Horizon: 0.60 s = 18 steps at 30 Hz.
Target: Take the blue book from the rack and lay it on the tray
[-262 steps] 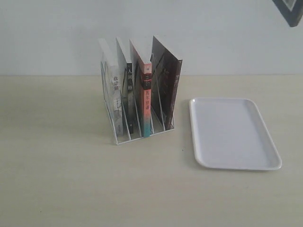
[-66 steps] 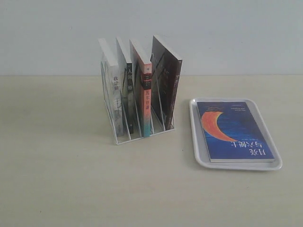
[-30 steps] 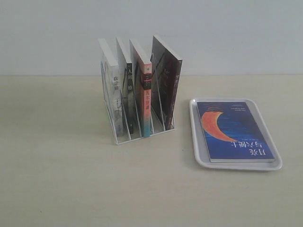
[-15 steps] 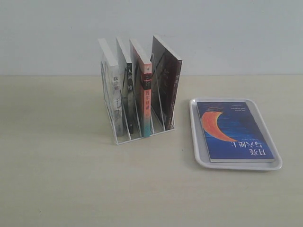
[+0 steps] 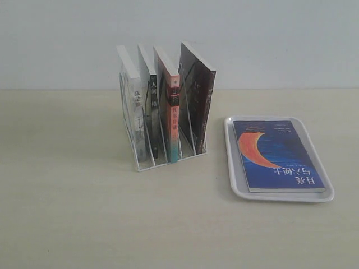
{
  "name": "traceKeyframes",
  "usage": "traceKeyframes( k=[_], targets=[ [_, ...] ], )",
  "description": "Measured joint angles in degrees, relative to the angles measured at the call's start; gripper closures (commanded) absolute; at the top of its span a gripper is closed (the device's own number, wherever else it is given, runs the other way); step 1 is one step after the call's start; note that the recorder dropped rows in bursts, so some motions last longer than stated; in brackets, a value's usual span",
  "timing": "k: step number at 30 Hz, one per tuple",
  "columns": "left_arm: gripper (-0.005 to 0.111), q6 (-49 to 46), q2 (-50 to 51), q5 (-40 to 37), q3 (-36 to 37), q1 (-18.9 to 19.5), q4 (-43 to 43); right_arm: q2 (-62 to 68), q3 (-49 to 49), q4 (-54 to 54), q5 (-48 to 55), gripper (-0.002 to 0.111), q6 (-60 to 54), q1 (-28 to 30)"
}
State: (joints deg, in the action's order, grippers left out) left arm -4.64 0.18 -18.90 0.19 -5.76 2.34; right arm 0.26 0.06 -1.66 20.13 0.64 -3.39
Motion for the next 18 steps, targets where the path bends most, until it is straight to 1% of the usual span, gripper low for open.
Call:
traceKeyframes(
  k=[18],
  targets=[
    [0.102, 0.0, 0.0, 0.0, 0.0, 0.0, 0.0, 0.0, 0.0, -0.2, 0.0, 0.108, -0.6, 0.0]
  ],
)
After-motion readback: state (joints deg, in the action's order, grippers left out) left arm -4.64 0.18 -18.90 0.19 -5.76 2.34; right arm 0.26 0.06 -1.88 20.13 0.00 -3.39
